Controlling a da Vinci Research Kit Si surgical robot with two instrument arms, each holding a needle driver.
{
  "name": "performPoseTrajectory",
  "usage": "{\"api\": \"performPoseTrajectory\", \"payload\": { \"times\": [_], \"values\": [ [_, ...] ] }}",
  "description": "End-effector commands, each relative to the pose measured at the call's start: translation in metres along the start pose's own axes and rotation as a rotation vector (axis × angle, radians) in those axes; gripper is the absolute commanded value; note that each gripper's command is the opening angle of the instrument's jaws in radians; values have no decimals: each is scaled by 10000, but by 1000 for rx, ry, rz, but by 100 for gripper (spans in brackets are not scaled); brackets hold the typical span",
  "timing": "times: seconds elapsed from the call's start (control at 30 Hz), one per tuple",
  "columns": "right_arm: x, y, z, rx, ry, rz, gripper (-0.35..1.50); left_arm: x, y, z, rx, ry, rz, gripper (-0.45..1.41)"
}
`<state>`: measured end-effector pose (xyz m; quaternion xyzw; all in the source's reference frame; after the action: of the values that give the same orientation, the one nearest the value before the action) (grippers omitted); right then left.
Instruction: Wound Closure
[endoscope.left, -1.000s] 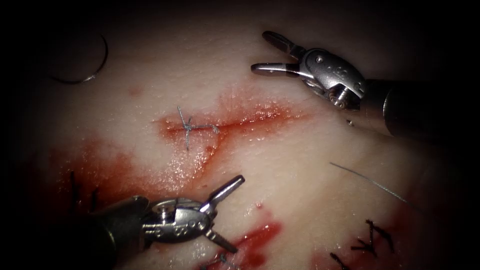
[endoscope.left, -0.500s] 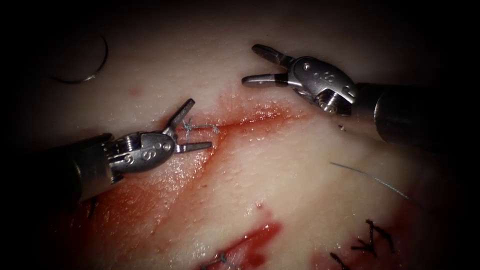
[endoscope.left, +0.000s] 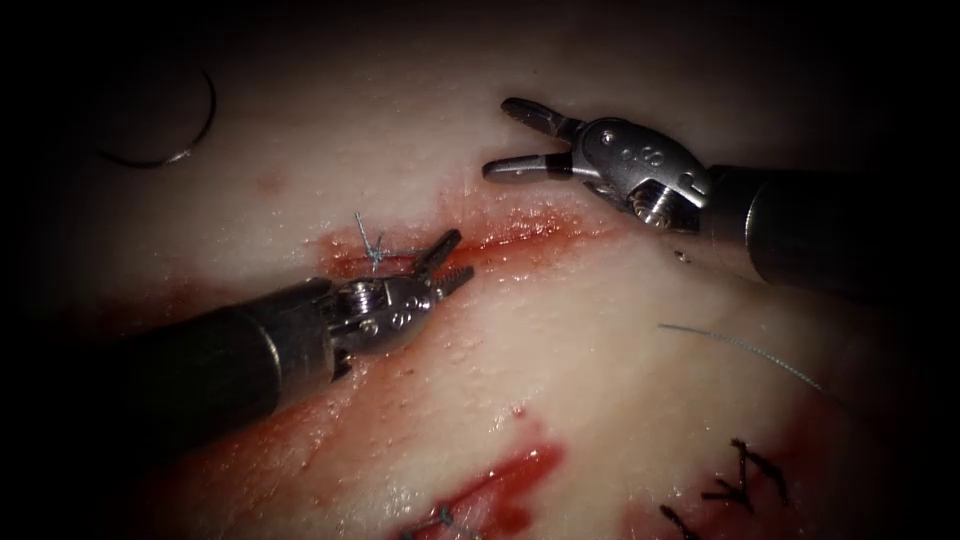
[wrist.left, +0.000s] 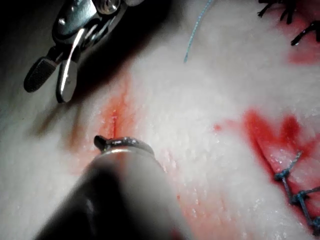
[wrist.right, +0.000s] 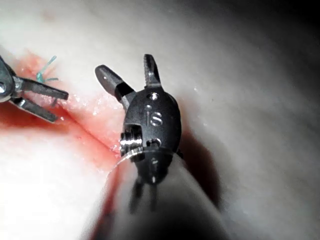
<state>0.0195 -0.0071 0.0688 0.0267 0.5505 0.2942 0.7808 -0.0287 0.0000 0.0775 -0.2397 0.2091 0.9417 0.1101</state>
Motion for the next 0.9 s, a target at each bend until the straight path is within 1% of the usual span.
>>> {"api": "performPoseTrajectory", "payload": {
  "times": [0.03,0.17,0.27,0.3,0.33,0.4,0.47,0.5,0.57,0.67,0.83,0.9],
  "values": [
    [1,3,11,1,4,-2,101,4,-1,10,9,-9,31,24],
    [1,2,11,0,4,-2,101,2,0,12,32,-58,92,39],
    [1,2,12,-1,4,-2,101,0,-2,13,44,-92,125,44],
    [0,1,13,-2,5,-3,101,-2,-3,14,44,-100,152,52],
    [0,1,13,-2,5,-3,101,-2,-3,14,44,-100,152,52],
    [-1,0,15,-3,3,-4,103,-4,-5,15,44,-108,180,66],
    [-1,-1,17,-4,3,-5,106,-7,-7,16,44,-119,209,74],
    [-1,-1,17,-4,1,-5,106,-8,-8,16,47,-128,214,74],
    [-2,-2,18,-5,1,-6,106,-11,-9,16,53,-146,213,64],
    [-2,-2,18,-5,1,-6,108,-13,-10,16,54,-155,224,54],
    [-2,-2,18,-6,1,-6,108,-17,-12,17,51,-166,247,49],
    [-2,-2,18,-6,1,-6,108,-18,-13,17,54,-166,246,44]
  ]
}}
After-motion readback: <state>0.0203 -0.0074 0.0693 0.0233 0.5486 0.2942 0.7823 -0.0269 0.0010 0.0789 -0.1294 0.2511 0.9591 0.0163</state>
